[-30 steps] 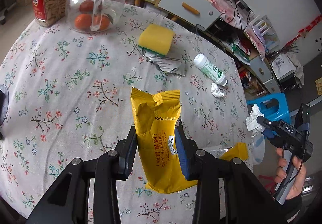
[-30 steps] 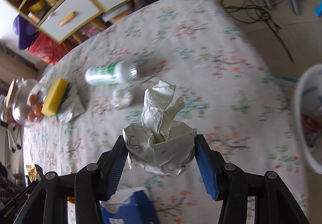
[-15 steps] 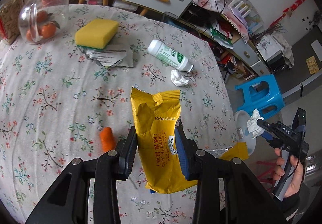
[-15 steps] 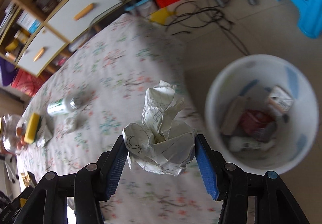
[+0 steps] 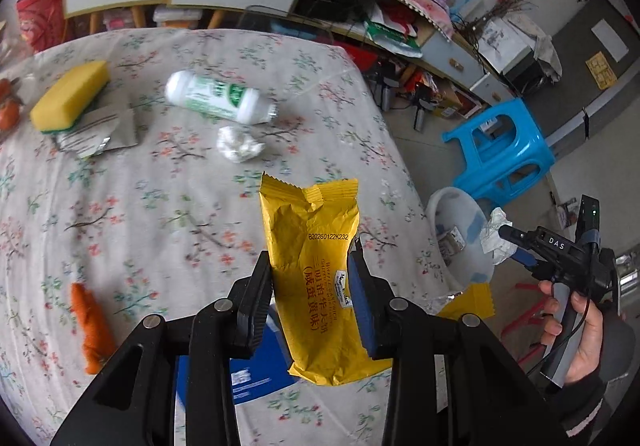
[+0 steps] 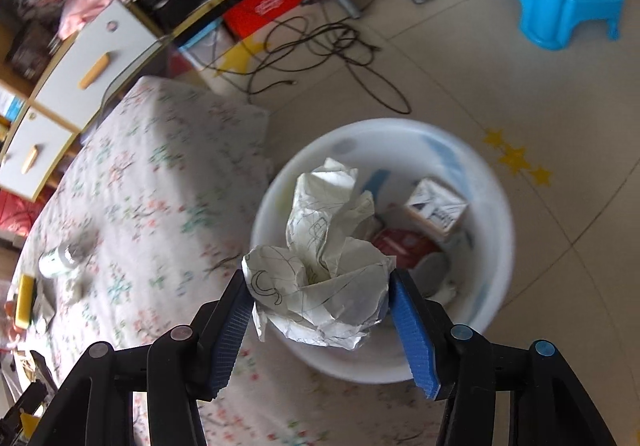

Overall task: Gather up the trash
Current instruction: 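Carry wrapper and tissue over the wastebasket and open the right gripper, then open the left gripper over the wastebasket to drop the yellow wrapper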

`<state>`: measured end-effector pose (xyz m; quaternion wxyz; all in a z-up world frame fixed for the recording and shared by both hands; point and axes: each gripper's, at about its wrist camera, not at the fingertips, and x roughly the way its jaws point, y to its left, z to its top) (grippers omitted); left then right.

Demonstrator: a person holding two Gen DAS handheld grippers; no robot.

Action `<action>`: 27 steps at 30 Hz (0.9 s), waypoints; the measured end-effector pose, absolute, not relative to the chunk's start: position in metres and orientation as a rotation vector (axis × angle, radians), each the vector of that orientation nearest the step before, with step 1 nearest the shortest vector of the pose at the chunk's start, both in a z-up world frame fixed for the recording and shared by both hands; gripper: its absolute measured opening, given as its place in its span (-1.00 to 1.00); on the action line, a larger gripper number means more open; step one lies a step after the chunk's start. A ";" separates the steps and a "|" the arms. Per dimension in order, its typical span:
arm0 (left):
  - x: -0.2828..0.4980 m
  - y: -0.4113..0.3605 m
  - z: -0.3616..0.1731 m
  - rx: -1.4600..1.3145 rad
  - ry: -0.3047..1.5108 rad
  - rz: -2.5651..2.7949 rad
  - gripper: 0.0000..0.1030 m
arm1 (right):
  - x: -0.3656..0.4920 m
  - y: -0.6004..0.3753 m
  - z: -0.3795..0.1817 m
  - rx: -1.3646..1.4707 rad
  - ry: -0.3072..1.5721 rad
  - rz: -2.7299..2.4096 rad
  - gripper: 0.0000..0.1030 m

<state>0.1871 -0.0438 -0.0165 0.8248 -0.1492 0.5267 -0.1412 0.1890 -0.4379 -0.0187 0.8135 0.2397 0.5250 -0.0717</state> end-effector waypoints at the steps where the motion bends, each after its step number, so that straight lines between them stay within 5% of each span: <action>1: 0.189 -0.051 -0.017 -0.307 1.122 -0.308 -0.25 | 0.189 -0.442 -0.020 0.515 1.121 -0.156 0.28; 7: 0.204 -0.110 -0.020 -0.246 1.137 -0.375 -0.25 | 0.185 -0.460 -0.024 0.514 1.135 -0.153 0.56; 27: 0.244 -0.288 -0.037 -0.098 1.121 -0.561 -0.24 | 0.143 -0.524 -0.015 0.532 1.088 -0.266 0.72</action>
